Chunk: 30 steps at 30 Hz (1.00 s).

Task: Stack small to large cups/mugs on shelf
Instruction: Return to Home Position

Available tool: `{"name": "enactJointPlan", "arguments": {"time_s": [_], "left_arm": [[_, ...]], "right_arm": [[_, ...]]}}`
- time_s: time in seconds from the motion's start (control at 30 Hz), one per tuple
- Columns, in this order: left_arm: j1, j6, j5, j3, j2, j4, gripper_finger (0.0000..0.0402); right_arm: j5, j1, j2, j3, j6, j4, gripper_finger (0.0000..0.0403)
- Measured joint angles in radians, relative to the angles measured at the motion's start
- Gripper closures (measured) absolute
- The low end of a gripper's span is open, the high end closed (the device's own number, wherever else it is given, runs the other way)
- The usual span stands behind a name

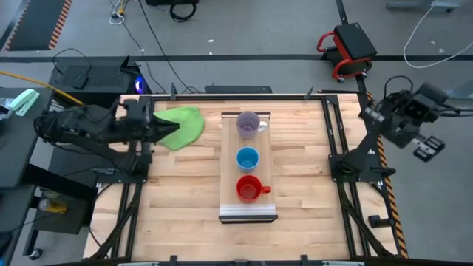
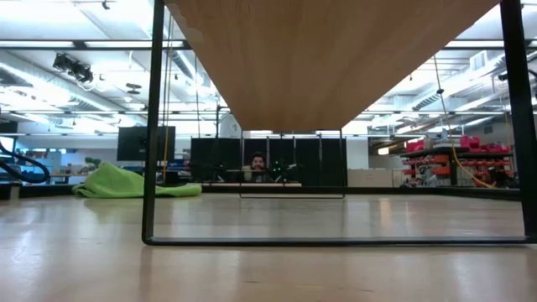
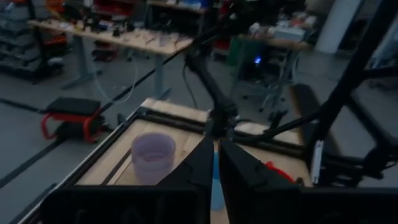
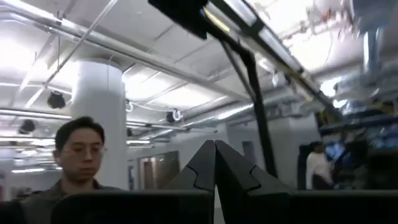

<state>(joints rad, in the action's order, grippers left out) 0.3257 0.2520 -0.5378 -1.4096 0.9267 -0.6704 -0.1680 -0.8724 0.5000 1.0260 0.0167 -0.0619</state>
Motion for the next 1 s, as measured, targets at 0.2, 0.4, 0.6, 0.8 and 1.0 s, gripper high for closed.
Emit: {"name": "enactJointPlan", "arguments": {"time_s": [0.2, 0.4, 0.6, 0.8, 1.0], "left_arm": [[0.003, -0.015, 0.014, 0.125, -0.064, 0.109, 0.0365], [0.003, -0.001, 0.104, 0.347, -0.203, 0.36, 0.0374], [0.002, 0.006, 0.135, 0.556, -0.306, 0.564, 0.0377], [-0.04, 0.031, 0.128, 0.636, -0.382, 0.585, 0.0367], [-0.098, -0.01, 0.18, 0.665, -0.446, 0.598, 0.037]], "right_arm": [[0.001, 0.0, -0.104, -0.035, -0.036, 0.056, 0.0387], [0.133, 0.0, -0.198, -0.266, 0.057, -0.234, 0.0387], [0.08, 0.0, -0.2, -0.548, 0.139, -0.609, 0.0387], [0.08, 0.036, -0.222, -0.679, 0.169, -0.776, 0.0387], [0.17, 0.166, -0.289, -0.71, 0.177, -0.74, 0.0387]]}}
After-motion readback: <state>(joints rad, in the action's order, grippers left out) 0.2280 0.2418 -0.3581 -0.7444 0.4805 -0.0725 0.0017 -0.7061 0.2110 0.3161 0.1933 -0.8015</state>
